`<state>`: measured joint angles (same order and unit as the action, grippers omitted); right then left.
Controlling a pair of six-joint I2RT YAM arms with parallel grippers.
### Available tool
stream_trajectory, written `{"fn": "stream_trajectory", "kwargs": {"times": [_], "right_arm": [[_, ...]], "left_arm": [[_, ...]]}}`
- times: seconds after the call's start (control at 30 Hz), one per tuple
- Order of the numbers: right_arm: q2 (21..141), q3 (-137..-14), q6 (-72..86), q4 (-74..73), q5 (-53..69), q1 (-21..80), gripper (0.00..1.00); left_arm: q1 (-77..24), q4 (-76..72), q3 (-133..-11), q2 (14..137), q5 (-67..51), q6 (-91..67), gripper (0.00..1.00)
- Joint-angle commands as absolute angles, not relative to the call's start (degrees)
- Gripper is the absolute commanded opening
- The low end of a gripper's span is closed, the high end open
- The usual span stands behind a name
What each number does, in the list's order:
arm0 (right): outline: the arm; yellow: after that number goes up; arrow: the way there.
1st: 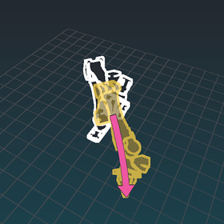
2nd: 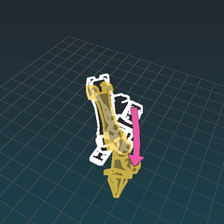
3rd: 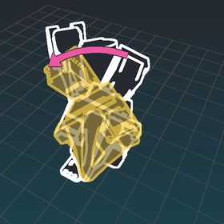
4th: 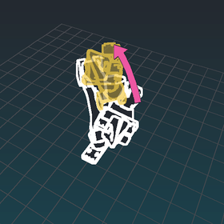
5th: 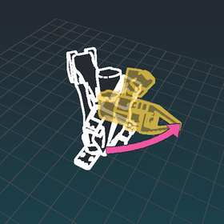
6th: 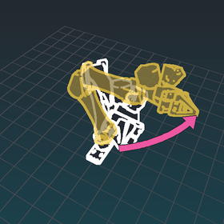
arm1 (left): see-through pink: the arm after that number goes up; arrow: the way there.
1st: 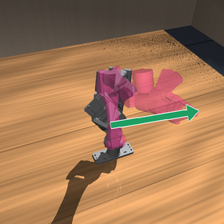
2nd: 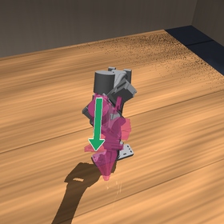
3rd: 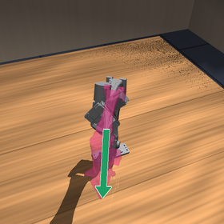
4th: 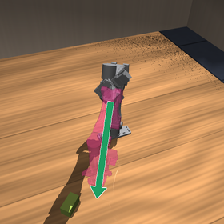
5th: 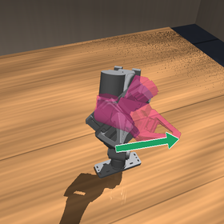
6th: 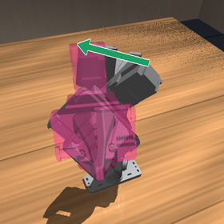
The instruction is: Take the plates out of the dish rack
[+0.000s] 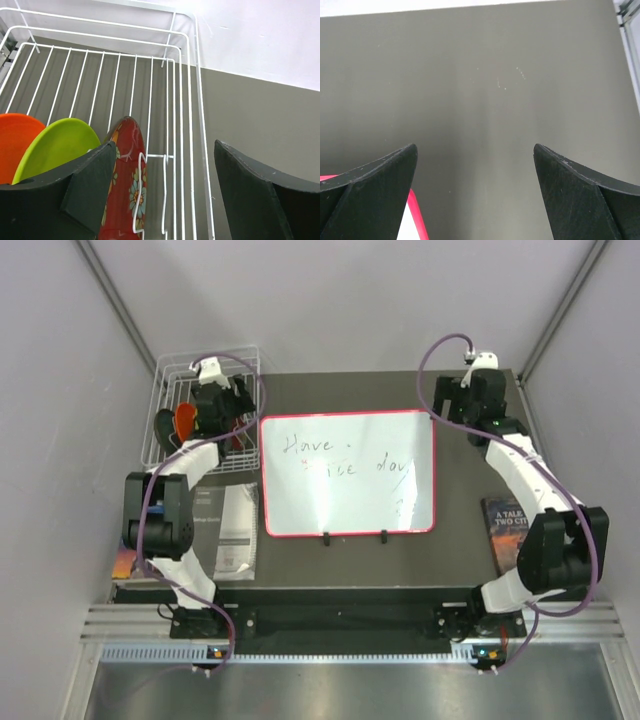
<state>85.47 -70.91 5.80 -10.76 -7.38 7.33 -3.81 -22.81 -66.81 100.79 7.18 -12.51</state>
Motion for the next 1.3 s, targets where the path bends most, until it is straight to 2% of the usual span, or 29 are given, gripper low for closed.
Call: {"fn": "stream_trajectory", "kwargs": {"times": [0.0, 0.37, 0.6, 0.77, 1.07, 1.2, 1.27], "right_arm": [[86.7, -71.1, 7.1, -9.8, -5.7, 7.4, 1.0], [89.2, -72.1, 9.1, -9.9, -1.6, 7.3, 1.0], [88.8, -71.9, 9.0, -10.1, -1.8, 7.3, 1.0], [88.6, -71.6, 8.7, -10.2, -1.8, 7.3, 0.99], [88.2, -71.4, 8.9, -10.3, -2.1, 7.3, 1.0], [88.1, -71.2, 8.9, -10.3, -2.2, 7.3, 1.0], [87.8, -71.1, 9.0, -10.3, -2.1, 7.2, 1.0]], "left_arm": [[-3.1, -25.6, -65.9, 98.7, 10.5, -13.4, 0.85], [-3.2, -23.1, -64.4, 95.9, 15.5, -11.0, 0.87], [-3.1, -20.7, -64.3, 98.3, 13.1, -13.7, 0.82], [-3.1, -20.8, -63.5, 99.1, 14.3, -14.7, 0.73], [-3.1, -18.3, -64.0, 100.9, 15.5, -14.0, 0.73], [-3.2, -17.4, -64.3, 102.0, 15.5, -13.7, 0.68], [-3.2, -19.2, -62.3, 101.3, 15.7, -14.0, 0.59]]}}
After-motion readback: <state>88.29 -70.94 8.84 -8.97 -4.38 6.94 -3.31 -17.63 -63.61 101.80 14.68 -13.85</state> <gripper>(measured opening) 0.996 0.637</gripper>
